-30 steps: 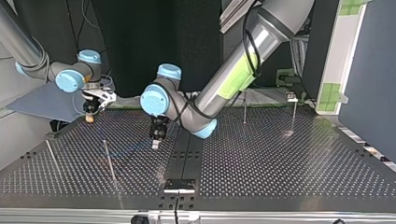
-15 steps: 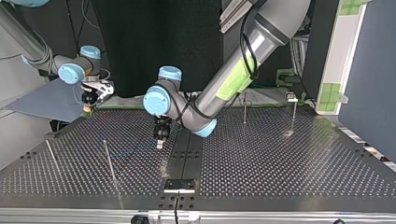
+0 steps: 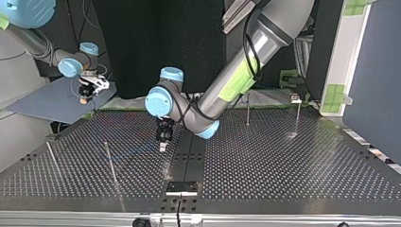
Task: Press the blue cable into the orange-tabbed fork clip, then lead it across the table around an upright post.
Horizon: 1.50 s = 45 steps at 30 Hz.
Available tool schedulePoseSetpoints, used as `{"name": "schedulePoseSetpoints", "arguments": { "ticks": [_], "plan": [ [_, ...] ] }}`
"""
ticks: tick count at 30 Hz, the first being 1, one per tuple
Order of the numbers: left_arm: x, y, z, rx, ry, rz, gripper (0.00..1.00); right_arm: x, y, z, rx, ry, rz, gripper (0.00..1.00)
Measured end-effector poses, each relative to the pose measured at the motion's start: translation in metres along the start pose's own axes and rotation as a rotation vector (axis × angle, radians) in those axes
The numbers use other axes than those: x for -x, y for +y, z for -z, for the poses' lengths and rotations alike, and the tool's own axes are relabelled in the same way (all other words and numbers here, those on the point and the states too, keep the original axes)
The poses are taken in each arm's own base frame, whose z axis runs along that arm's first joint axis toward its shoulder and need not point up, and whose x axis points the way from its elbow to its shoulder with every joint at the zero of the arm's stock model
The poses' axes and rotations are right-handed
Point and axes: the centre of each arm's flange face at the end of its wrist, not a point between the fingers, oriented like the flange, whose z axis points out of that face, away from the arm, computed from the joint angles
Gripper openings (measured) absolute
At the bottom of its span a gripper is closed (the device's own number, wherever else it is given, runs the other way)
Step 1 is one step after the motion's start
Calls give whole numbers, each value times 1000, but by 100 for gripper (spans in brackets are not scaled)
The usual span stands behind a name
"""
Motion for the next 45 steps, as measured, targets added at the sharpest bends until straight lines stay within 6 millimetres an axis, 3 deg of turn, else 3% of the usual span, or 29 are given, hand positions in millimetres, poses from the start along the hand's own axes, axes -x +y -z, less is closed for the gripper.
{"name": "schedulePoseSetpoints", "arguments": {
  "ticks": [10, 28, 45],
  "plan": [
    [0, 0, 0, 1, 3, -1, 100, 44, 20, -8, 24, 0, -33, 0],
    [0, 6, -1, 19, 9, -3, 100, 122, 31, -17, 28, -45, -27, 0],
    [-2, -7, 10, 43, 0, 129, 100, 121, 33, -29, 24, -35, -16, 0]
  ]
}}
